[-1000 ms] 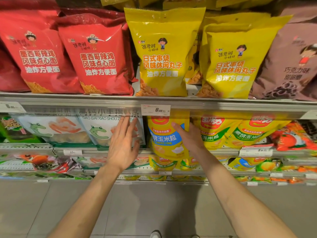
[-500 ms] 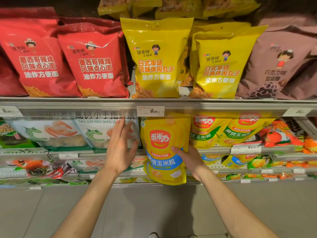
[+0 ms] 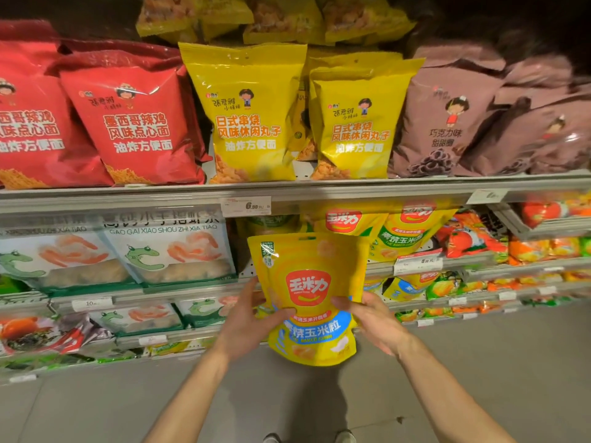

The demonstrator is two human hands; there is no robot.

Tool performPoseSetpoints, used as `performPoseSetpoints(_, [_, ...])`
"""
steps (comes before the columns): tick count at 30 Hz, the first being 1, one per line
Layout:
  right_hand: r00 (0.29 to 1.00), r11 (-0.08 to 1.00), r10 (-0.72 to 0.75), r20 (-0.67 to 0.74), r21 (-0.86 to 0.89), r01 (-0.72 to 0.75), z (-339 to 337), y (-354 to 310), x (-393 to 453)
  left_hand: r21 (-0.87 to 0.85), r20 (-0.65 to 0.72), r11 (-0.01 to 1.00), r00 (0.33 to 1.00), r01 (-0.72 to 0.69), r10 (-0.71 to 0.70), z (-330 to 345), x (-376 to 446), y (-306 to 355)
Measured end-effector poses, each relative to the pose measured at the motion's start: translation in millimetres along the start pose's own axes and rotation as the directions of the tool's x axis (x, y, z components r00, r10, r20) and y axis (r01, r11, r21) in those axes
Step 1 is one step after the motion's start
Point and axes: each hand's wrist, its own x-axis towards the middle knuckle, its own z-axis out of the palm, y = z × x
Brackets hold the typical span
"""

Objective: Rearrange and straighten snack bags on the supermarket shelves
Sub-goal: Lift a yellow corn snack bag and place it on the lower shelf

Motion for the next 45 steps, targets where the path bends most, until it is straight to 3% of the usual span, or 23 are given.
performPoseSetpoints(5, [1.000, 1.000, -0.023, -0.001, -0.010, 0.023, -29, -15, -18, -0.046, 0.063, 0.997, 0.996, -0.068, 0.071, 37, 11, 14])
performPoseSetpoints(17, [0.989, 0.981, -0.146, 0.019, -0.128, 0.147, -142, -59, -29, 0.029, -0.094, 0.993, 0.988, -0.117, 0.119, 156, 28, 52])
performPoseSetpoints(25, [0.980, 0.971, -0.183, 0.075, -0.140, 0.192, -238, -79, -23, 0.125, -0.155, 0.991, 0.986, -0.042, 0.061, 247, 52, 71])
performPoseSetpoints(35, [0.974, 0.958, -0.101, 0.203, -0.243, 0.150, -272, -96, -2, -0.018, -0.302, 1.000, 0.953, 0.002, -0.008, 260, 67, 76])
performPoseSetpoints(36, [0.978, 0.952, -0.121, 0.170, -0.258, 0.163, -277, -98, 1, -0.023, -0.320, 1.000, 0.948, -0.006, -0.002, 256, 66, 75])
performPoseSetpoints(38, [0.977, 0.934, -0.211, -0.024, -0.300, 0.194, -286, -104, 11, -0.012, -0.352, 1.000, 0.936, -0.019, 0.013, 245, 65, 74])
performPoseSetpoints(41, [0.903, 0.916, -0.338, -0.266, -0.315, 0.250, -285, -113, 32, 0.004, -0.368, 1.000, 0.930, -0.017, 0.017, 226, 62, 73])
performPoseSetpoints(45, [0.924, 0.900, -0.327, -0.198, -0.364, 0.240, -269, -120, 65, 0.035, -0.392, 0.999, 0.920, -0.010, 0.023, 208, 57, 72])
